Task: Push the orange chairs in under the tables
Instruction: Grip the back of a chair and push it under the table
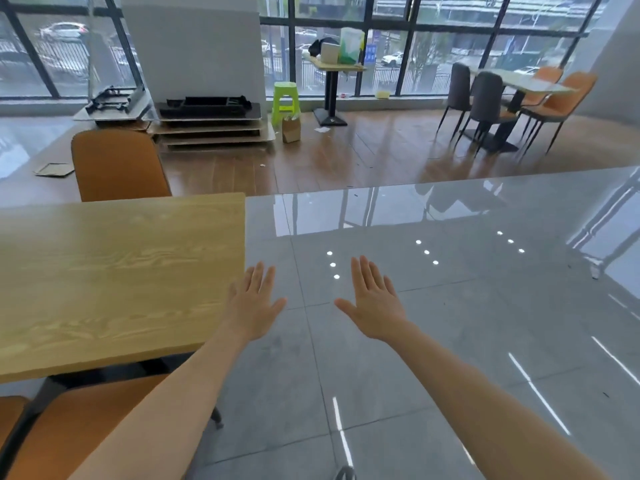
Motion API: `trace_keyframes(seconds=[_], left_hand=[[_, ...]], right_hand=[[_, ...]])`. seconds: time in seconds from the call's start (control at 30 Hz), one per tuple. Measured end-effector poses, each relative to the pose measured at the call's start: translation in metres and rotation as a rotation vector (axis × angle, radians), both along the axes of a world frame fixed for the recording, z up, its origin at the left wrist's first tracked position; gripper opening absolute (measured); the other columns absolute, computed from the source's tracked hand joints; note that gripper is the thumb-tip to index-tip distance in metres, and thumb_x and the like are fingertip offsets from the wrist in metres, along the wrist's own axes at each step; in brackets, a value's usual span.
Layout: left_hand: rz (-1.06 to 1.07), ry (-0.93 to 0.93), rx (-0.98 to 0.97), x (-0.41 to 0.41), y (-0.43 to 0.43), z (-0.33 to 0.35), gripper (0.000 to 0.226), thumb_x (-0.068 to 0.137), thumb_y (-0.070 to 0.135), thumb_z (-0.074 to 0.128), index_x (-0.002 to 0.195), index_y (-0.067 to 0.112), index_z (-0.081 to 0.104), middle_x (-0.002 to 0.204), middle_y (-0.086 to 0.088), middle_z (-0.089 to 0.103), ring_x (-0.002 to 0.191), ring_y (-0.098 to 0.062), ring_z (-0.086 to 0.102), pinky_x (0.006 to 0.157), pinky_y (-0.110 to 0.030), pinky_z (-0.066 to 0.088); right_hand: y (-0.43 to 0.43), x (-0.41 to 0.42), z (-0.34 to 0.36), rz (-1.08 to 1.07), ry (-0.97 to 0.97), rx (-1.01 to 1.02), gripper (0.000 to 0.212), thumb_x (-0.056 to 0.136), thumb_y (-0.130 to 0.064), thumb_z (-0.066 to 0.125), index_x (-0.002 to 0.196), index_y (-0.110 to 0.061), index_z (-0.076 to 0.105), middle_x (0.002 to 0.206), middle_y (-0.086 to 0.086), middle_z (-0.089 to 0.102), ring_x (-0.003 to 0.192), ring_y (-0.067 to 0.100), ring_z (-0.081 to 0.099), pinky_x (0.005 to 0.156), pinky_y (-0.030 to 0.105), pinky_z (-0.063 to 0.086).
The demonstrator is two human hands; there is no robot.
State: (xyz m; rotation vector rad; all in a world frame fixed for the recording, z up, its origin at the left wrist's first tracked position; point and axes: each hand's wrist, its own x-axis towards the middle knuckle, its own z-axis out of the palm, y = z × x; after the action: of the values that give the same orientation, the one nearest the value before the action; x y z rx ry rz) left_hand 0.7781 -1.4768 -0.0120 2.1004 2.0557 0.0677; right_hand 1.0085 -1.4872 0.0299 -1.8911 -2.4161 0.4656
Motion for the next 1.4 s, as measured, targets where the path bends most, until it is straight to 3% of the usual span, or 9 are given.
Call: trace_keyframes(seconds=[0.47,0.87,1.13,1.4], left_hand=[[0.196,0.041,0.01,0.038,0.232,0.001,0.069,0.097,0.052,0.019,0.148,0.02,-0.014,0.159,-0.004,-0.015,0.147,-0.02,-0.012,0.119,-0.045,-0.001],[0.518,0.056,0.045,0.047,0.418,0.022,0.067,0.099,0.048,0.023,0.149,0.017,-0.009,0.16,-0.006,-0.011,0.148,-0.023,-0.006,0.119,-0.046,0.005],[0.694,0.126,0.044,-0.009,0.519,0.005,0.068,0.098,0.049,0.024,0.149,0.016,-0.007,0.16,-0.007,-0.01,0.148,-0.022,-0.006,0.118,-0.046,0.008],[0.829,0.071,0.098,-0.113,0.653,0.001,0.068,0.098,0.047,0.025,0.149,0.016,-0.007,0.16,-0.006,-0.006,0.148,-0.022,-0.003,0.119,-0.044,0.005]], right_hand=[[0.283,0.023,0.0,0.213,-0.073,-0.02,0.077,0.098,-0.052,0.025,0.146,-0.014,-0.022,0.156,0.007,-0.027,0.145,0.023,-0.02,0.119,0.039,-0.008],[0.536,0.007,0.006,0.533,-0.035,0.04,0.077,0.098,-0.051,0.026,0.145,-0.014,-0.024,0.156,0.005,-0.026,0.146,0.023,-0.019,0.119,0.039,-0.008],[0.674,-0.067,-0.008,0.706,-0.003,0.025,0.078,0.098,-0.051,0.026,0.144,-0.015,-0.025,0.156,0.005,-0.026,0.146,0.023,-0.019,0.118,0.039,-0.008],[0.817,-0.199,-0.005,0.858,-0.041,0.046,0.079,0.098,-0.051,0.025,0.144,-0.012,-0.025,0.156,0.006,-0.026,0.146,0.024,-0.018,0.119,0.041,-0.007]])
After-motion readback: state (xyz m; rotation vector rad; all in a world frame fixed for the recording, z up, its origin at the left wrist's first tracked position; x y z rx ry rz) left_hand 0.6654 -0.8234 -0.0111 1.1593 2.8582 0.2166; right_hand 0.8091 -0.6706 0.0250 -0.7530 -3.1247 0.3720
